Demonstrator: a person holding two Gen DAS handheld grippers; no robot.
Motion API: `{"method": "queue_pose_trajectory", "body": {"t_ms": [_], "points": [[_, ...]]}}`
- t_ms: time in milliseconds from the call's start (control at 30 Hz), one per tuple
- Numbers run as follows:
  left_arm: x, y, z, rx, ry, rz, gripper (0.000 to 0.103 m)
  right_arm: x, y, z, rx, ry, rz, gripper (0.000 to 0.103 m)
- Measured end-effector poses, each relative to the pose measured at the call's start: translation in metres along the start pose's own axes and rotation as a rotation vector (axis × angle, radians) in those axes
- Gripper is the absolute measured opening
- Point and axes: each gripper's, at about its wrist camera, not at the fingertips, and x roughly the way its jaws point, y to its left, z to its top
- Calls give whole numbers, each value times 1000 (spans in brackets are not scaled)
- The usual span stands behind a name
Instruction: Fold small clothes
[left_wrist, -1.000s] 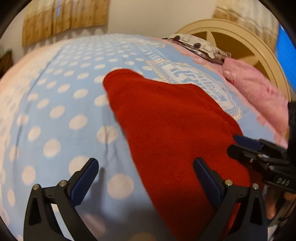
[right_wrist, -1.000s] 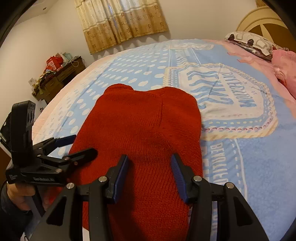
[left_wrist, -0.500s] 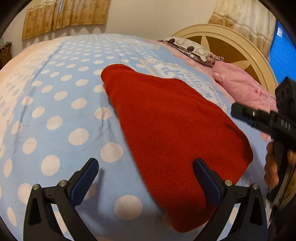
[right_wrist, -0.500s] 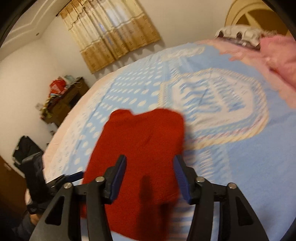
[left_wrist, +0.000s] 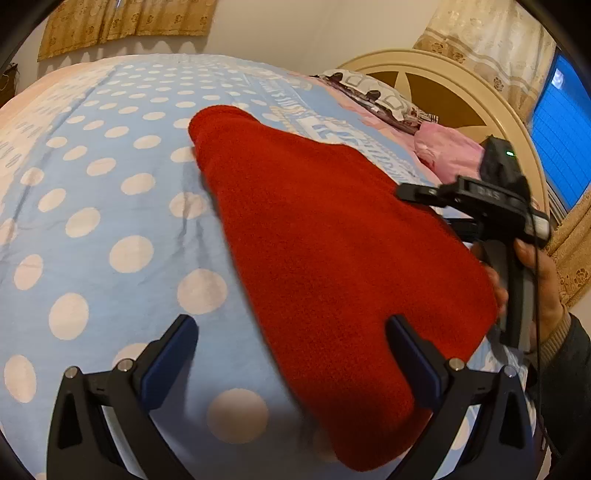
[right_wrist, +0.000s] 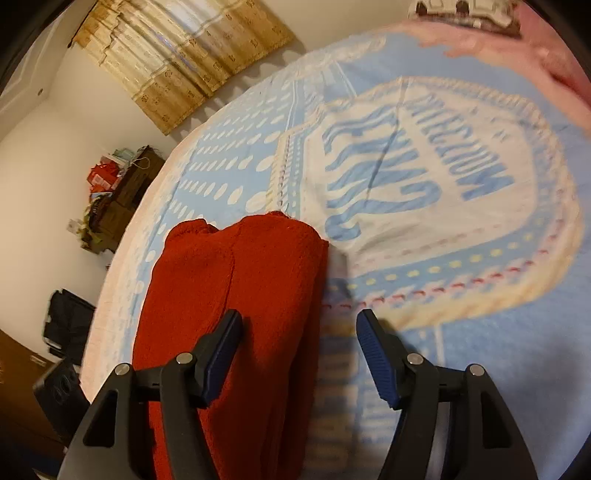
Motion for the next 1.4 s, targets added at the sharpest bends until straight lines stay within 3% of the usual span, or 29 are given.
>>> {"method": "queue_pose_trajectory", "body": {"t_ms": [167, 600, 767, 1000, 1233, 1400], "points": [[2, -3, 0, 9, -4, 3, 103, 16, -4, 7, 1, 29, 60, 76], [3, -4, 0, 15, -6, 12, 103, 44, 9, 23, -38, 79, 219, 75], [5, -6, 0, 25, -2, 4, 103, 49, 18, 18, -84, 102, 228, 45], [5, -9, 1, 44, 5, -8, 102, 53, 25, 14, -92, 79, 211, 37], [1, -15, 0, 34, 32, -88, 68, 44, 34, 11, -119, 35, 188, 33], [-10, -18, 0, 33, 15, -92, 46, 31, 41, 8, -112, -2, 204, 32]]}}
